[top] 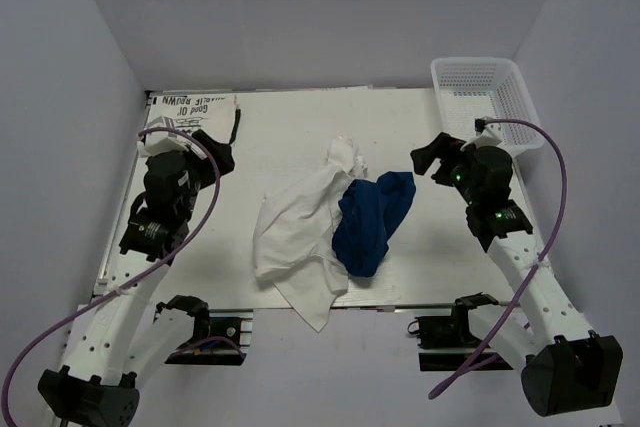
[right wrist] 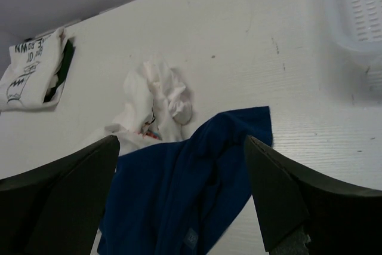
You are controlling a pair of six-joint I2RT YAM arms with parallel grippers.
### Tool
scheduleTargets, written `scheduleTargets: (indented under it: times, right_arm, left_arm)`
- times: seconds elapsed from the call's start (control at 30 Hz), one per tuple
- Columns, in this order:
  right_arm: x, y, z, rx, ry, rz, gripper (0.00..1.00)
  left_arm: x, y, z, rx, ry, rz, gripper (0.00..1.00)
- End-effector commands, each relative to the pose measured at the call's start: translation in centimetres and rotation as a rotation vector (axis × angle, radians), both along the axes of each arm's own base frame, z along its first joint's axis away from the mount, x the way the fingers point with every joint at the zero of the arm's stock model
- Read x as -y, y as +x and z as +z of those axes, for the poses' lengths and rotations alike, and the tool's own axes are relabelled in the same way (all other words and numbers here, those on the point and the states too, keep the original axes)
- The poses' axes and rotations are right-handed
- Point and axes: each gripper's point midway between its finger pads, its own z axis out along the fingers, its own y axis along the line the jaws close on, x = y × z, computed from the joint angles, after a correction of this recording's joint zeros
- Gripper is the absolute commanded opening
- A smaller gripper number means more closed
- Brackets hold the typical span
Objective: Fold and stack the t-shirts
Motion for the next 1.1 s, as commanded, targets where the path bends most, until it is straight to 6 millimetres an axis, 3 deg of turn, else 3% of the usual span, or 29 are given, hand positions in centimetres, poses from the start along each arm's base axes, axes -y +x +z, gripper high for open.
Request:
scheduleTargets:
  times: [0.0, 0.07, 0.1, 0.17, 0.27, 0.4, 0.43, 0.5, 0.6, 0.63, 0.73, 0.77, 0.87, 0.9, 0.93, 0.97, 1.07]
  right_arm:
    - [-1.3, -1.1, 0.7, 0.02, 0.046, 0.077, 0.9]
    - [-0.3, -0.7, 0.2, 0.027, 0.057, 0.002, 0.9]
    - [-0.3, -0.6, 0.7, 0.056, 0.066, -0.001, 0.9]
    - [0.7, -0.4, -0.5, 0.035, 0.11, -0.087, 0.9]
    - [0.6, -0.2, -1.5, -0.004, 0.127, -0.093, 0.9]
    - [1.0, -0.5, -2.7, -0.051, 0.072, -0.105, 0.9]
    - [-0.2, -0.4, 0.3, 0.076, 0.095, -0.024, 0.9]
    - [-2.5, -1.4, 1.3, 0.139, 0.076, 0.124, 0.89]
    - [-5.1, -1.9, 0.1, 0.042, 0.02, 0.249, 0.89]
    - [-7.2, -2.0, 0.0, 0.004, 0.004, 0.318, 0.89]
    - [-10.1, -2.1, -2.9, -0.095, -0.066, 0.431, 0.9]
    - [-12.4, -3.3, -5.0, -0.152, -0.114, 0.505, 0.9]
    - [-15.0, -4.0, -8.5, -0.253, -0.238, 0.564, 0.9]
    - [-16.5, -4.8, -8.6, -0.255, -0.272, 0.595, 0.9]
    - [-15.2, -3.6, -10.1, -0.296, -0.363, 0.488, 0.9]
    - [-14.7, -3.8, -12.1, -0.366, -0.417, 0.468, 0.9]
    - [-14.3, -4.2, -14.9, -0.467, -0.528, 0.421, 0.9]
  left_arm:
    - [-0.6, -1.1, 2.6, 0.032, -0.024, 0.02, 1.0]
    - [-0.2, -1.2, 2.1, 0.022, -0.026, -0.002, 1.0]
    - [0.7, -1.2, 2.8, 0.058, -0.024, -0.061, 1.0]
    - [1.6, -1.5, 2.1, 0.069, 0.009, -0.133, 1.0]
    - [3.8, -2.1, 2.0, 0.115, 0.009, -0.263, 1.0]
    - [4.1, -2.1, 1.8, 0.119, 0.014, -0.286, 1.0]
    - [4.2, -1.9, 1.5, 0.107, 0.016, -0.286, 1.0]
    - [4.4, -1.7, 0.7, 0.084, 0.017, -0.296, 1.0]
    - [4.6, -1.1, -0.7, 0.034, 0.014, -0.295, 1.0]
    - [4.7, -0.9, -1.0, 0.011, 0.017, -0.295, 1.0]
    - [4.9, -0.8, -1.3, -0.017, 0.018, -0.307, 1.0]
    - [4.9, -0.8, -1.3, -0.017, 0.018, -0.307, 1.0]
    - [4.6, -0.8, -1.9, -0.035, 0.025, -0.288, 1.0]
    - [4.6, -1.0, -1.6, -0.025, 0.015, -0.286, 1.0]
    - [4.1, -1.0, -1.7, -0.023, 0.021, -0.261, 1.0]
    - [3.9, -1.0, -1.7, -0.023, 0.023, -0.251, 1.0]
    - [3.4, -1.2, -2.0, -0.02, 0.02, -0.222, 1.0]
